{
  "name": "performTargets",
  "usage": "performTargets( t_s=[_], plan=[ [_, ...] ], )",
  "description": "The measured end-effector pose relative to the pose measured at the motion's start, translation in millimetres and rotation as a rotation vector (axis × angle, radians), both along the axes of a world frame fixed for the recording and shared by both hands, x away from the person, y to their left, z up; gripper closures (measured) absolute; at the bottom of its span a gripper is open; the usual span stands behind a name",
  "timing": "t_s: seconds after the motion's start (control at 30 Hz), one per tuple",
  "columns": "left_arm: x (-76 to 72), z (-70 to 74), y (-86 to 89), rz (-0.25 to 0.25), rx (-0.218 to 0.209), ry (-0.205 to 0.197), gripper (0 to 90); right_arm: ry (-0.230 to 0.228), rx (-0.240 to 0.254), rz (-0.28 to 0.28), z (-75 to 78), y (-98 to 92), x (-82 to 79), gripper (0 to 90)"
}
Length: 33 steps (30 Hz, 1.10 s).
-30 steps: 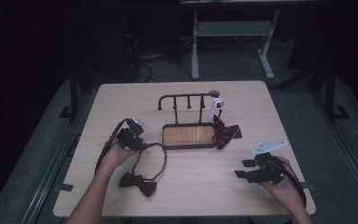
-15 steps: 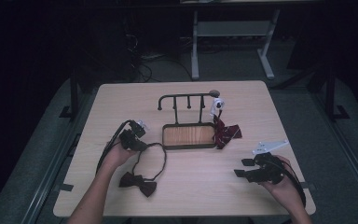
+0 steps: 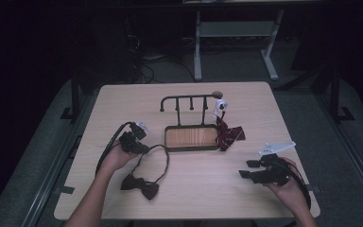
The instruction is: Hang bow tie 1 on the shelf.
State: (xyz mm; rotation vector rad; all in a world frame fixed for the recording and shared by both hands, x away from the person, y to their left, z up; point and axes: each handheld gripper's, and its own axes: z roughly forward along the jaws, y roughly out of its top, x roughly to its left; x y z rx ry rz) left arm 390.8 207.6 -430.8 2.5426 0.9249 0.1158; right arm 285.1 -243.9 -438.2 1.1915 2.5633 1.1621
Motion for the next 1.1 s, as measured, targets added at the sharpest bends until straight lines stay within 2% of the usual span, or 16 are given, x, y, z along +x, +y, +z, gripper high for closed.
performTargets(
  t_s=[0.13,0.3,0.33,0.4,0.53,0.8,1.1],
  plan=[
    [-4.1,3.7,1.2,-0.012,-0.003,-0.007,89.3,0.015,0.018,-0.014,-0.3,-3.1,0.4,43.4],
    [-8.0,7.1,3.8,-0.03,0.009,-0.013,89.3,0.015,0.013,-0.018,-3.3,-4.3,2.0,43.2],
    [-9.5,7.3,3.4,-0.022,-0.006,-0.017,89.3,0.019,0.015,-0.023,-3.3,-4.4,2.2,43.0],
    [-11.3,10.2,4.6,-0.04,-0.003,-0.02,89.3,0.019,0.014,-0.025,-3.9,-5.5,2.7,42.5],
    [-15.5,14.2,5.3,-0.048,-0.026,-0.026,89.3,0.011,0.013,-0.026,-5.3,-7.0,3.3,41.9],
    [-23.2,26.4,3.8,-0.079,-0.034,-0.043,89.3,0.028,0.015,-0.035,-5.5,-6.7,3.3,41.9],
    [-30.9,34.5,6.1,-0.105,-0.036,-0.053,89.3,0.005,0.007,-0.023,-4.4,-4.1,3.8,42.1]
  ],
)
